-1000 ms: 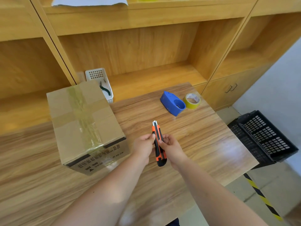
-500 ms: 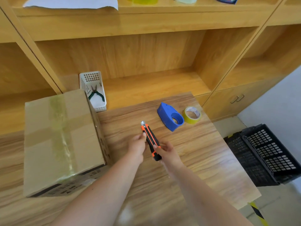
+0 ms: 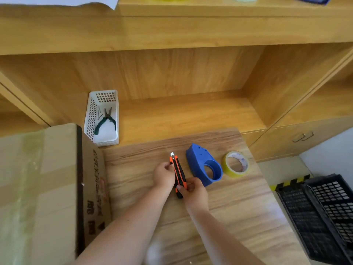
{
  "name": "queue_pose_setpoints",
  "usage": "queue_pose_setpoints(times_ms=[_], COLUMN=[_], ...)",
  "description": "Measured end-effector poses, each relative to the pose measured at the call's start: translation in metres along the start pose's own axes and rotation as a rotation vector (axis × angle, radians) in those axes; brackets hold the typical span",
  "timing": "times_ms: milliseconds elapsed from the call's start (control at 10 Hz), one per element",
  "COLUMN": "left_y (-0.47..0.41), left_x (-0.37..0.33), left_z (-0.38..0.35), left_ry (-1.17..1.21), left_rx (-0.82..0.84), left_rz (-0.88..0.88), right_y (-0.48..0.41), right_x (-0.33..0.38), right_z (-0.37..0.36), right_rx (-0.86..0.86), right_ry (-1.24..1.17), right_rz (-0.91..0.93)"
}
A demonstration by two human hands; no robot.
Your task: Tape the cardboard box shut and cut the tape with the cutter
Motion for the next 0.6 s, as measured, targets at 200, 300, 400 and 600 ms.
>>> queue_pose_setpoints(times_ms=[200, 300, 400, 600], left_y=[-0.011, -0.01, -0.007, 0.005], left_x=[0.003, 0.003, 0.002, -0.003], left_z=[-0.003, -0.001, 0.003, 0.035], left_ry=[-0.162, -0.194, -0.214, -0.083], left_rx=[-0.055, -0.081, -0.073, -0.069], left_rz=[-0.115, -0.124, -0.147, -0.157], right_y=[-0.012, -0.012, -0.01, 0.007], right_x=[-0.012, -0.01, -0.011, 0.013], right_z=[-0.003, -0.006, -0.005, -0.001], right_rx=[-0.011, 0.009, 0.001, -0.025], right_ry=[0.162, 0.188, 0.196, 0.103], right_rz=[0.046, 0.06, 0.071, 0.062])
Point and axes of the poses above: each hand's wrist, its own y-axis away from the middle knuckle, its own z-axis out of the back of the hand, x = y × z, the point moved 7 cm from there along -y, towards the middle knuckle, and after that the axes turned 14 degrees about -y, right-handed, at the moved point
